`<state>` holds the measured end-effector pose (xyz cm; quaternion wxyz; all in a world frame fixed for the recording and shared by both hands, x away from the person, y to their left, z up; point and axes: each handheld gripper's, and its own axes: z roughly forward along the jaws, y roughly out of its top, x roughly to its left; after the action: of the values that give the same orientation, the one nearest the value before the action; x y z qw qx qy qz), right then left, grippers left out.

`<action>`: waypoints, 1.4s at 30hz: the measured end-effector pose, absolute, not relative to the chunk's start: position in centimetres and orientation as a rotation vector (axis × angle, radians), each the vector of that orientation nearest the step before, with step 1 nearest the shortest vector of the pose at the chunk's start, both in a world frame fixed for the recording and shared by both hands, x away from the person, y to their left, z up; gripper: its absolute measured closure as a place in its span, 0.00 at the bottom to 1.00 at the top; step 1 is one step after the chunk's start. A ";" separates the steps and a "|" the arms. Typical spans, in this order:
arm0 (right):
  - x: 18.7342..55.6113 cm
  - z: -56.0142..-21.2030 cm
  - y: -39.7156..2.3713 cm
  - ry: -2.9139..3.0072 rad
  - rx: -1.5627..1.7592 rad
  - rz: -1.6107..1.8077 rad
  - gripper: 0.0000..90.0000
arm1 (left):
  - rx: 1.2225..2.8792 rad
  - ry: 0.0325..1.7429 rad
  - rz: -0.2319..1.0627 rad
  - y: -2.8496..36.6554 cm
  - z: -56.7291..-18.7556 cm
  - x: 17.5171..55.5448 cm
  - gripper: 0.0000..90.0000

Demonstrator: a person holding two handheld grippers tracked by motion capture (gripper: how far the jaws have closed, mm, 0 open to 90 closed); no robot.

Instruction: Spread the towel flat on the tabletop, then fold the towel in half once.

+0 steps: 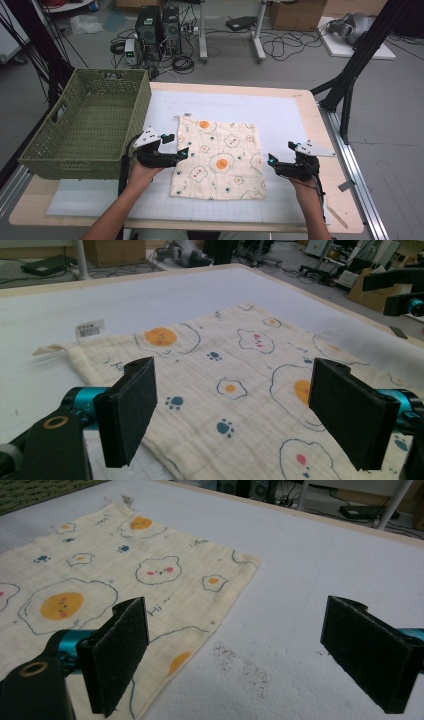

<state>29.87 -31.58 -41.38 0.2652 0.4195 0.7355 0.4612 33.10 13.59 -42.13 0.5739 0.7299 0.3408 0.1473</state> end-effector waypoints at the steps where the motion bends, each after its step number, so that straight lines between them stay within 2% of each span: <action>1: 29.9 -41.4 -31.5 1.993 1.131 1.244 0.13 | 1.708 0.802 0.346 13.6 -42.1 33.1 0.22; 17: 29.5 -41.4 -31.7 1.987 1.138 1.240 0.13 | 1.701 0.836 0.320 13.5 -42.6 33.7 0.23; 25: 30.0 -41.6 -31.5 1.998 1.142 1.254 0.13 | 1.707 0.866 0.303 13.7 -42.8 34.0 0.19; 42: 30.0 -41.8 -31.8 2.021 1.144 1.263 0.13 | 1.698 1.013 0.306 13.6 -42.8 38.2 0.21</action>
<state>30.02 -31.76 -41.78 0.2465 0.4195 0.7409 0.4629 38.16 13.63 -42.83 0.5402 0.7142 0.4261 0.1286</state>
